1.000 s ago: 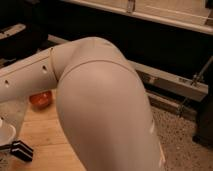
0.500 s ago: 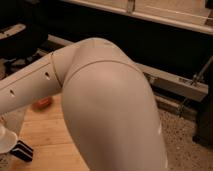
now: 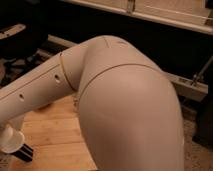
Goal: Place the ceramic cup over the eraser
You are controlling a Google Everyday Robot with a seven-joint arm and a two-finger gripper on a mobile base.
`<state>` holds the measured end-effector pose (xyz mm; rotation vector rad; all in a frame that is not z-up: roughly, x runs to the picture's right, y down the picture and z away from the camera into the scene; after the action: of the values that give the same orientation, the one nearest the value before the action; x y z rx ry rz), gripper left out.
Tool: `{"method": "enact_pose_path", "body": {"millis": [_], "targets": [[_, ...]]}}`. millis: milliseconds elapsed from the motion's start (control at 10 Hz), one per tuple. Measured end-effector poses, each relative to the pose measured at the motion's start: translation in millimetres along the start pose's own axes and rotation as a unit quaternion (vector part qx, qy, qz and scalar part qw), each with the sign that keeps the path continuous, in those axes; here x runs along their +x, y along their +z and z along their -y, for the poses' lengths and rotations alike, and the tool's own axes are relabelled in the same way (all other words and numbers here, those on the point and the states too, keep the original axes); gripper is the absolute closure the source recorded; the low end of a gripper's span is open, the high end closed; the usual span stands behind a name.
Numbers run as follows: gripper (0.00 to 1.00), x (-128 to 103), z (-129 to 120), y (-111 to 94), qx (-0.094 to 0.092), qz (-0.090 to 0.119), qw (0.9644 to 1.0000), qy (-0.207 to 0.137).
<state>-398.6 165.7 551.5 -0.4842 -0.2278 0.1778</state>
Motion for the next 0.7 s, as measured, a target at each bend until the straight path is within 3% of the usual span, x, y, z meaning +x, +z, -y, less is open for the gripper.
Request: {"method": "enact_pose_path", "body": {"millis": [300, 700], "targets": [[1.0, 0, -8, 1, -0.019, 0.003, 0.9998, -0.002], [1.0, 10, 0, 12, -0.028, 0.007, 0.9995, 0.013]]}}
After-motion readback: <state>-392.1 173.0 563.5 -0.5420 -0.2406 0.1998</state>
